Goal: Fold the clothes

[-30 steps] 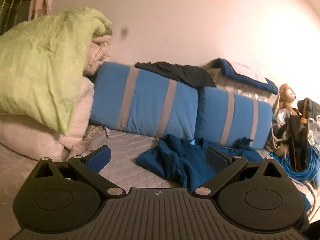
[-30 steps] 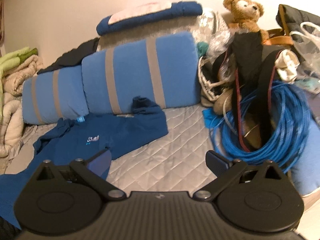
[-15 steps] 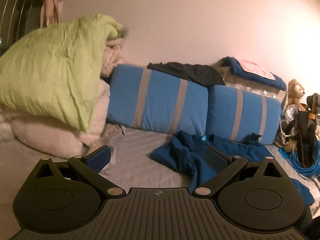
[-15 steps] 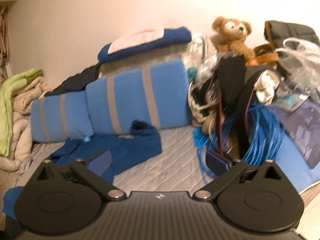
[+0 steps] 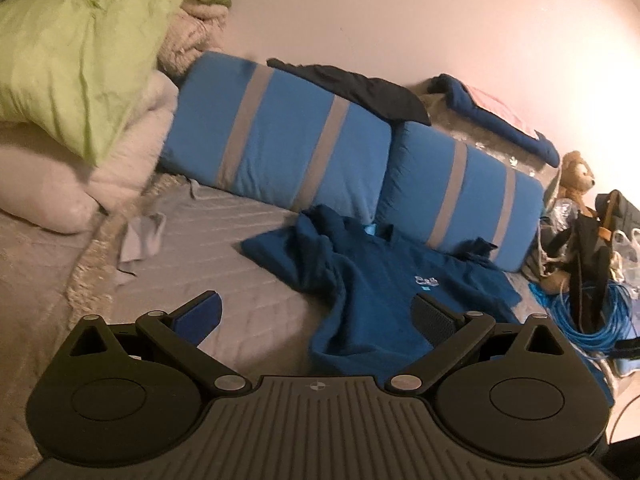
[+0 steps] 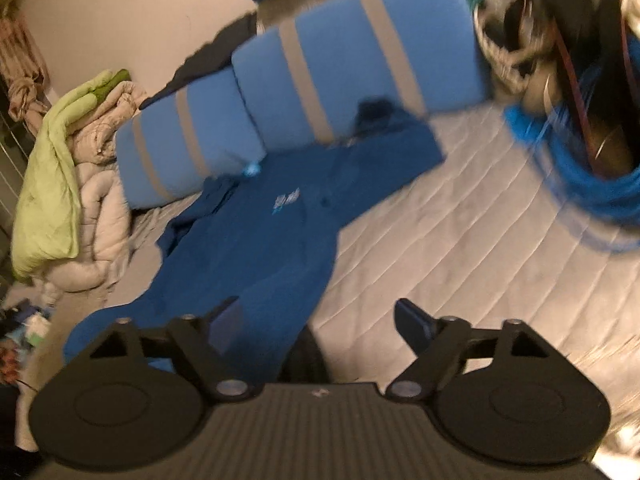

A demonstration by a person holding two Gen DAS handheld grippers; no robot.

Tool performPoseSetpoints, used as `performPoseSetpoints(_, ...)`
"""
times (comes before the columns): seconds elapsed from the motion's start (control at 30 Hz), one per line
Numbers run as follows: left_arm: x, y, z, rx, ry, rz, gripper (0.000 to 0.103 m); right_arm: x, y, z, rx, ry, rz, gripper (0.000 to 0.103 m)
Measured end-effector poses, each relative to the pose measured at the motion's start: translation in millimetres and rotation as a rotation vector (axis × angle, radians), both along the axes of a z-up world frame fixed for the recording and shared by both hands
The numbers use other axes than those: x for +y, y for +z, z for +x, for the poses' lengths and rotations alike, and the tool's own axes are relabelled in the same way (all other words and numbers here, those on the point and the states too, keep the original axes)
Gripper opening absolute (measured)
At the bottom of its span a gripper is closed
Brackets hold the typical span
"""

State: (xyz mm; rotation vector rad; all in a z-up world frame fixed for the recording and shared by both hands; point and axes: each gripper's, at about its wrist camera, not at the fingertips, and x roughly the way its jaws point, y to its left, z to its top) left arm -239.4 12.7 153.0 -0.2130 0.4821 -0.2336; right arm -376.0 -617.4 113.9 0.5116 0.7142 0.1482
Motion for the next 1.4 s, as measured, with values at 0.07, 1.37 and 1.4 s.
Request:
performPoseSetpoints(0.07,-4,-2,1,0.005,-0.007,0.005,0.103,7,-9,8,0.034,0.013,0.038,0.071)
performPoseSetpoints(1.37,3,-67,26,0.392,-0.123,-0.408,0.057,21,-1,11,0.138,-0.127,0.195,0.004)
performPoseSetpoints(1.4,1,-67,26,0.402,-0.124,-0.408,0.052,21,-2,11,0.139,-0.129,0.197,0.004)
